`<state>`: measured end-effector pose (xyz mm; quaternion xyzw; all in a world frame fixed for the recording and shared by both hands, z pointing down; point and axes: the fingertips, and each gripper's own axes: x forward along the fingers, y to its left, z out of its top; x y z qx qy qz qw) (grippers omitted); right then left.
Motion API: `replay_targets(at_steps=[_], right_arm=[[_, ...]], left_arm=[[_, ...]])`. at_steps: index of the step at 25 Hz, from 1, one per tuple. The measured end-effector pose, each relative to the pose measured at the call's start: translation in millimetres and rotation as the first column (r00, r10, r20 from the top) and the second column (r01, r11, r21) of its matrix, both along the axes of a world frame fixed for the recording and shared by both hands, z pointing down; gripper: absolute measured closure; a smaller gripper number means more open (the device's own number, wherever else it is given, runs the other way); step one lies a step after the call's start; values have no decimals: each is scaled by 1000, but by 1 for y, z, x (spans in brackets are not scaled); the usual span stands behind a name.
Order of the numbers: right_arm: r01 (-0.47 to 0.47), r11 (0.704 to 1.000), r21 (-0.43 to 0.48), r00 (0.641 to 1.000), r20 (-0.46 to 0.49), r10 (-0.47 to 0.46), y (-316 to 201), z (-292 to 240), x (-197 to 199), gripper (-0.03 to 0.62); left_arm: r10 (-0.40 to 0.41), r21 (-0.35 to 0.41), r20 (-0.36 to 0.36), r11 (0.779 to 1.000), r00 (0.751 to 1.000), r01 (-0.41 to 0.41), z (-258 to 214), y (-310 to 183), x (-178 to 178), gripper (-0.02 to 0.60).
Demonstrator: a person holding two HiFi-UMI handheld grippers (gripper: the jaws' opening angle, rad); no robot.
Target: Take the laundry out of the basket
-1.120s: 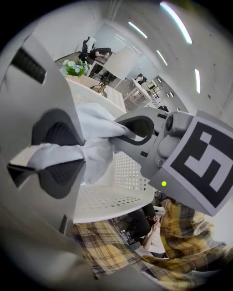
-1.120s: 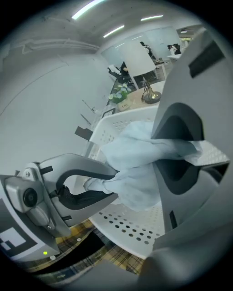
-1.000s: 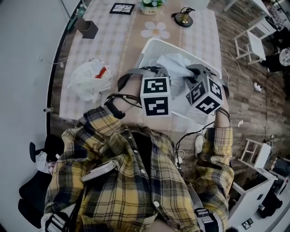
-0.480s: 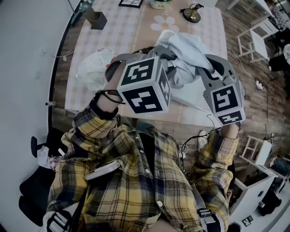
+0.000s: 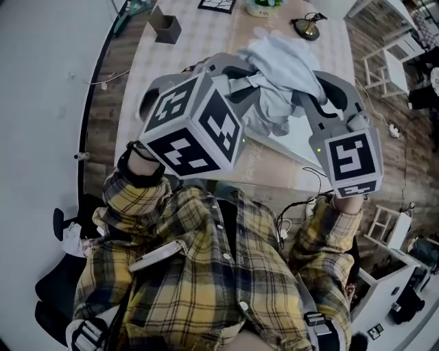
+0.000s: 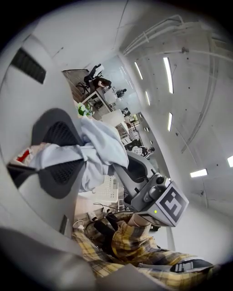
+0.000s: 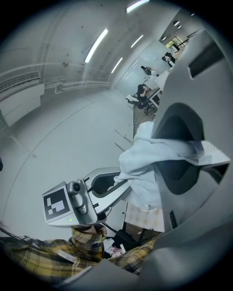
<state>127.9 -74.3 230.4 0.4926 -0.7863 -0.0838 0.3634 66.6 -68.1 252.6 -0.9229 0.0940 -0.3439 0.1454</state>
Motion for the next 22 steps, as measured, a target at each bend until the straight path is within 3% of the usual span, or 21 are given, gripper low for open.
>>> replay_targets(at_steps=[12,22], right_arm=[[86,996,5,994,65,-86,-62,6,-122,502],[83,991,-104,986,151,-67,-83,66,-189,502]], left_arm=[[-122,33,-17,992,992,122,-2,-61,-124,485],[-169,-48,32,984,985,171,50,-82,-191,485]])
